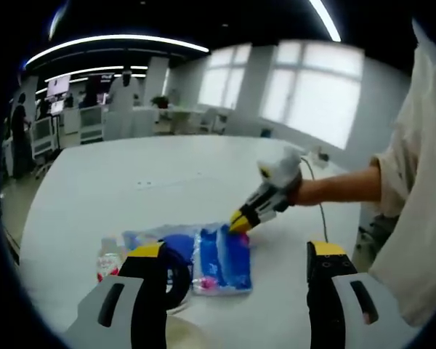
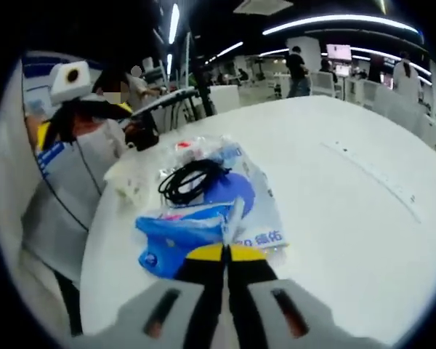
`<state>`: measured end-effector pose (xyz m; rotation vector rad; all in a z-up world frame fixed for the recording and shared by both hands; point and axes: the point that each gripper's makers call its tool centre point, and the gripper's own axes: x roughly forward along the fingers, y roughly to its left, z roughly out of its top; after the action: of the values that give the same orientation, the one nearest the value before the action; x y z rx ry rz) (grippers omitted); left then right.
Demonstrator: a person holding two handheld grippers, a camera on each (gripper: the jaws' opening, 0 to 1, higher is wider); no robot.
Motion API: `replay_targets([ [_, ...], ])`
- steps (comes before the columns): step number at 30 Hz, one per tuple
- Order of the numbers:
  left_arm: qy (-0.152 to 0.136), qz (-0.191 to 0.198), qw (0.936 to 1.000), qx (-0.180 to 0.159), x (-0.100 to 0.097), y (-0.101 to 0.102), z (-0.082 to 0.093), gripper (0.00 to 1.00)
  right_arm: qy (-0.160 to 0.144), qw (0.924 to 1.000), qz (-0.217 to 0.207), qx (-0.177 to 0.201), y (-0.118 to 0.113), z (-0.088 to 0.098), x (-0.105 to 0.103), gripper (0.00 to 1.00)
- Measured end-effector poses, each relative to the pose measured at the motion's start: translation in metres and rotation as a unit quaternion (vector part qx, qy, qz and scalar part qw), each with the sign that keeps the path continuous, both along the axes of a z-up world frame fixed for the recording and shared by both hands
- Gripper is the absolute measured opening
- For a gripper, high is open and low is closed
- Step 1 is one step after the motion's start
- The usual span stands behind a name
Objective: Arrange the tabletop items into an orderly group along one side of the table until the central work area is clear of visible clutter.
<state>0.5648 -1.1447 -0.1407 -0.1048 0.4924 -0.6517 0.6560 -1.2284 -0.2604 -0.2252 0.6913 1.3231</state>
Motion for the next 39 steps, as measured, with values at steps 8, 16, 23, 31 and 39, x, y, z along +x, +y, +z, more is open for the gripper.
replay_targets([
  [8, -0.001, -0.003, 1.0, 0.001, 0.001, -0.004, -0.001, 0.75, 0.017, 0.9994, -0.018, 0.023, -0.004, 0.009, -0.006, 0.0],
  [16, -0.003, -0.004, 1.0, 0.0, 0.001, -0.007, 0.001, 0.75, 0.023, 0.9978, -0.035, 0.052, -0.008, 0.027, -0.009, 0.0],
  [23, -0.004, 0.01, 0.9999, 0.002, 0.003, -0.006, 0.002, 0.73, 0.021, 0.9955, -0.055, 0.074, -0.012, 0.041, -0.01, 0.0],
  [31, -0.018, 0.047, 0.9987, 0.009, 0.013, 0.002, 0.008, 0.71, 0.005, 0.9846, -0.116, 0.131, -0.018, 0.075, 0.001, 0.0],
  [39, -0.033, 0.067, 0.9971, 0.012, 0.022, 0.007, 0.018, 0.69, -0.009, 0.967, -0.171, 0.189, -0.026, 0.116, 0.014, 0.0],
])
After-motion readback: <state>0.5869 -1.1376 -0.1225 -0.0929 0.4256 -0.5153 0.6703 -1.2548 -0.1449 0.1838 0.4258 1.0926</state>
